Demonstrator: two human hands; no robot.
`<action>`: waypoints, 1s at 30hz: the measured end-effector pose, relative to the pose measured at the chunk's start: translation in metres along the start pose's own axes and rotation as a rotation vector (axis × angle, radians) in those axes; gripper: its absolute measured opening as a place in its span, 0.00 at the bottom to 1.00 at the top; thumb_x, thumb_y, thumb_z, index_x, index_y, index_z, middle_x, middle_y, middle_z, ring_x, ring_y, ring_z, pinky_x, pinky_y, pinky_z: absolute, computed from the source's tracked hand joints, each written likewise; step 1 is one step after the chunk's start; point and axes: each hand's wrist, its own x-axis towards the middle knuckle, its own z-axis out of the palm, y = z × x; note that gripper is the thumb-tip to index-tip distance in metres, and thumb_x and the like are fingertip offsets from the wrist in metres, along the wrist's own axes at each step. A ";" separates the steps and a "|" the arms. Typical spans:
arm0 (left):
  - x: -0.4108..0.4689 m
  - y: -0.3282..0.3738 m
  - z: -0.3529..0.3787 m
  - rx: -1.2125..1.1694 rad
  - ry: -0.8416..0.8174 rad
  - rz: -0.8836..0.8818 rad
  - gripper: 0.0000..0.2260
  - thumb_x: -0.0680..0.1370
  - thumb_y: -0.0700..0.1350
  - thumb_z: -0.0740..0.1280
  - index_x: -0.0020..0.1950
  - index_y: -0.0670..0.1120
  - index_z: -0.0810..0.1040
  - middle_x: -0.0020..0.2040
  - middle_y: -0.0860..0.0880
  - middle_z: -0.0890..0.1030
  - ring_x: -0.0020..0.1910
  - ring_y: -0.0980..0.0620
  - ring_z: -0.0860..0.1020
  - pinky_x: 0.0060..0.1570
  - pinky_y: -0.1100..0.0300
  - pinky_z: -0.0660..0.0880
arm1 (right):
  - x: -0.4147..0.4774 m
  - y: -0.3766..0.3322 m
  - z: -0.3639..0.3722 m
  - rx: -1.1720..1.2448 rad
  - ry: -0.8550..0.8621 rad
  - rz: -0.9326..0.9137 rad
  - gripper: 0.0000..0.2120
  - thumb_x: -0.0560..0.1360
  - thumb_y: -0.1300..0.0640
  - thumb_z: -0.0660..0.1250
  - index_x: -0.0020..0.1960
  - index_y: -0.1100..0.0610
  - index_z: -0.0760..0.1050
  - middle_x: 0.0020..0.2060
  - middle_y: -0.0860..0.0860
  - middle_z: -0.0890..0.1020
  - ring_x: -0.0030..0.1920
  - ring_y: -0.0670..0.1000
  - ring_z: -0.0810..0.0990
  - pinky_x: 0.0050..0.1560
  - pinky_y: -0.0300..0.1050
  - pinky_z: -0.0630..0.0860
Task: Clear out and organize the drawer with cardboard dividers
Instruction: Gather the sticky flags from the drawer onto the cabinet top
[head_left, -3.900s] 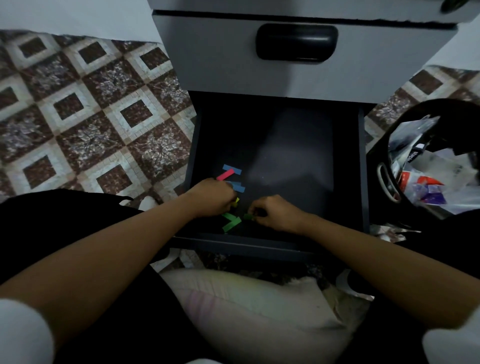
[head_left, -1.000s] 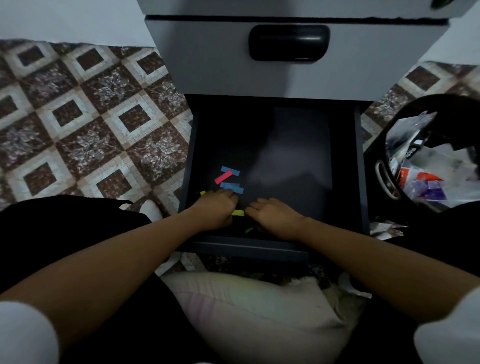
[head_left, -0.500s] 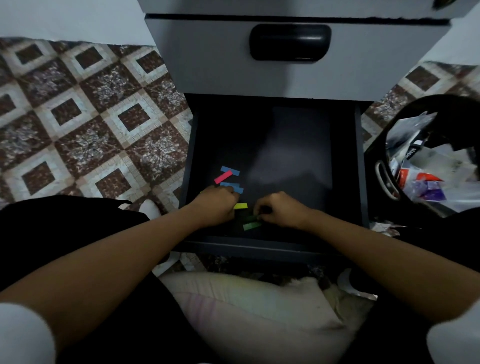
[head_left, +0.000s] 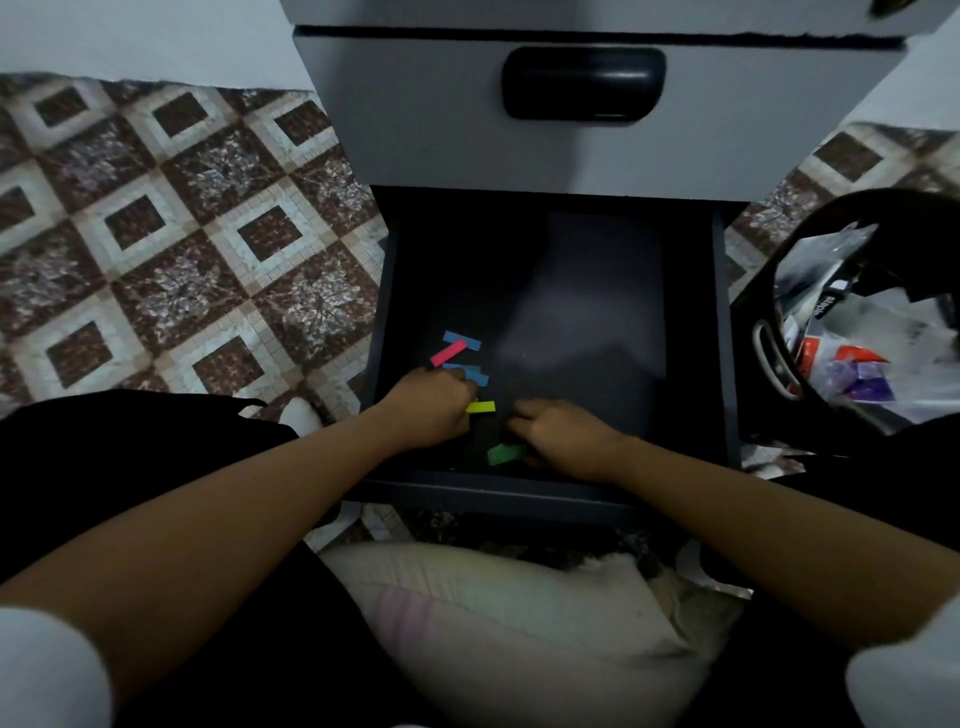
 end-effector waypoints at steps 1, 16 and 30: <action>0.000 0.000 0.000 -0.002 0.000 -0.001 0.10 0.78 0.46 0.60 0.55 0.42 0.74 0.55 0.44 0.76 0.52 0.45 0.76 0.45 0.57 0.68 | 0.001 -0.001 0.000 -0.017 -0.014 0.000 0.15 0.77 0.53 0.61 0.60 0.60 0.72 0.58 0.58 0.72 0.59 0.58 0.71 0.57 0.49 0.70; 0.002 -0.003 0.004 -0.029 -0.020 -0.007 0.09 0.77 0.45 0.60 0.53 0.43 0.74 0.54 0.44 0.75 0.51 0.44 0.76 0.43 0.57 0.65 | 0.003 -0.003 -0.003 0.288 -0.031 0.023 0.07 0.76 0.61 0.62 0.52 0.62 0.74 0.51 0.59 0.79 0.51 0.58 0.77 0.51 0.48 0.73; -0.005 -0.004 -0.036 -0.167 0.157 0.045 0.09 0.76 0.46 0.63 0.52 0.43 0.75 0.52 0.44 0.77 0.50 0.44 0.77 0.47 0.54 0.71 | -0.007 0.018 -0.057 0.821 0.268 0.293 0.05 0.70 0.65 0.72 0.43 0.58 0.79 0.36 0.44 0.77 0.39 0.43 0.75 0.41 0.28 0.68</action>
